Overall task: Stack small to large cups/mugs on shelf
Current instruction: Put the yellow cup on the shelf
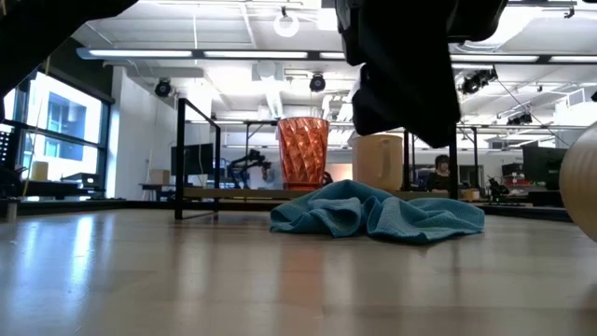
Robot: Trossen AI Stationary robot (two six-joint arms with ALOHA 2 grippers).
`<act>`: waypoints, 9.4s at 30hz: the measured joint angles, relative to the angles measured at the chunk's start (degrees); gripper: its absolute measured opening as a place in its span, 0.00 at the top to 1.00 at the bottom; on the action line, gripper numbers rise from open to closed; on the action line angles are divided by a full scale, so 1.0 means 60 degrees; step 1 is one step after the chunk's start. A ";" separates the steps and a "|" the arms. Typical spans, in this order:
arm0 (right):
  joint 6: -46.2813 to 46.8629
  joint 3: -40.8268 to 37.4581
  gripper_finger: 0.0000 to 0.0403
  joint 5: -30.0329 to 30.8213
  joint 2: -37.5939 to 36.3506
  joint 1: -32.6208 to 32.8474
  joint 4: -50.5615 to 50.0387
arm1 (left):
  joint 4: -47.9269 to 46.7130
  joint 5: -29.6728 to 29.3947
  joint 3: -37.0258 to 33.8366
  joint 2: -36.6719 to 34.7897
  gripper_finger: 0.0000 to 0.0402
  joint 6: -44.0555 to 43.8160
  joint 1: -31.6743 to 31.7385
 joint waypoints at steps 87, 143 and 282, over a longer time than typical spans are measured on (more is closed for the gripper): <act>-0.1428 0.4076 1.00 -0.6037 0.0561 -0.3478 -0.9356 | -0.2968 -0.2867 -0.0004 -0.4756 0.79 0.1093 0.1443; -0.1907 0.5191 0.81 -0.5552 0.1336 -0.3722 -0.8448 | -0.3121 -0.2758 -0.0004 -0.4819 0.79 0.1270 0.1443; 0.0243 0.2709 0.58 -0.1912 -0.4653 -0.1257 -0.8823 | 0.5435 -0.1014 -0.5013 -0.2498 0.79 -0.2843 0.0004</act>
